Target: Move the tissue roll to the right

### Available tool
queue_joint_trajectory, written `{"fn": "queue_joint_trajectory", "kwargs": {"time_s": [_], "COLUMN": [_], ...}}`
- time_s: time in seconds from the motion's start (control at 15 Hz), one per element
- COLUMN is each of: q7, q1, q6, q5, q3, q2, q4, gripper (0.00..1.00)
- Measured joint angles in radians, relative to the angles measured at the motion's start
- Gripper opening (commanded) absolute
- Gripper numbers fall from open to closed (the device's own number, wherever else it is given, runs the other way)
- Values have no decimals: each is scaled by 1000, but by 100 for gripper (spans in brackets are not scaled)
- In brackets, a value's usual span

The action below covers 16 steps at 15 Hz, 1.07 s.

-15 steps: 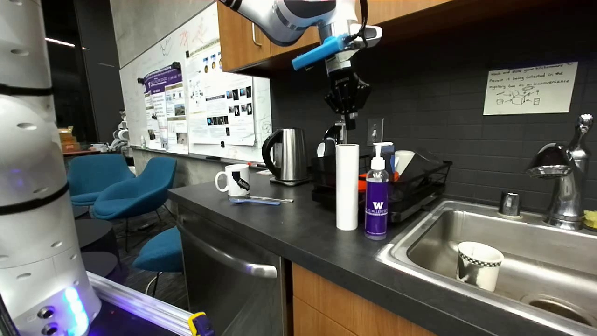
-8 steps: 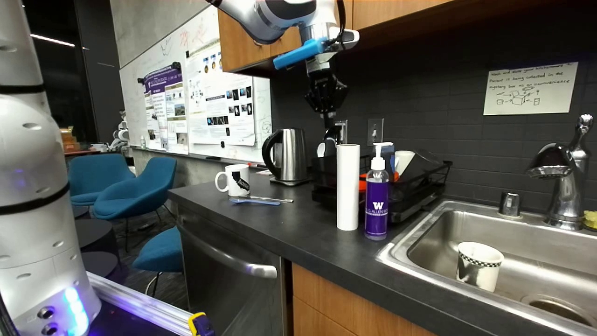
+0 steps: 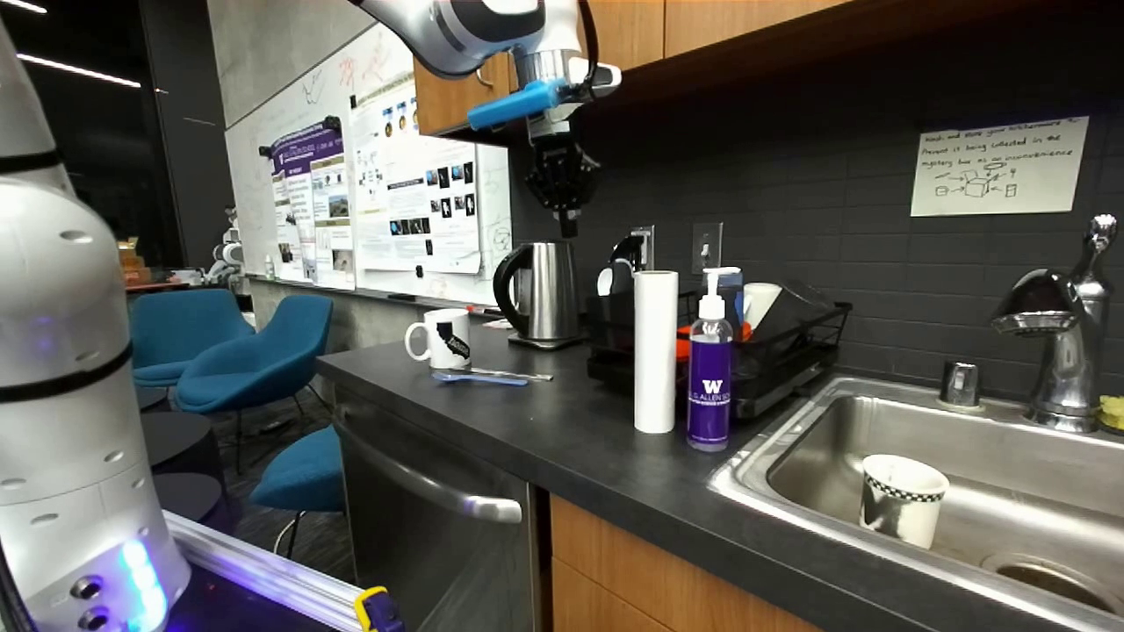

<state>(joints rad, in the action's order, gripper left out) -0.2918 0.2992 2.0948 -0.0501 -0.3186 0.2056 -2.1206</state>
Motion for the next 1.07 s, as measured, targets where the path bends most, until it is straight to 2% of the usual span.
{"fn": "queue_joint_trajectory", "kwargs": {"time_s": [0.73,0.8,0.87,1.07], "q7": [-8,-12,-16,-25], "q1": [-75,-83,-90,-110], "q6": [1,1,1,1], "q5": [-3,-3,-3,-3], "q3": [54,60,64,75], "q2": [86,90,92,94], "q4": [-94,-97,-99,-103], "gripper": [0,26,26,42]}}
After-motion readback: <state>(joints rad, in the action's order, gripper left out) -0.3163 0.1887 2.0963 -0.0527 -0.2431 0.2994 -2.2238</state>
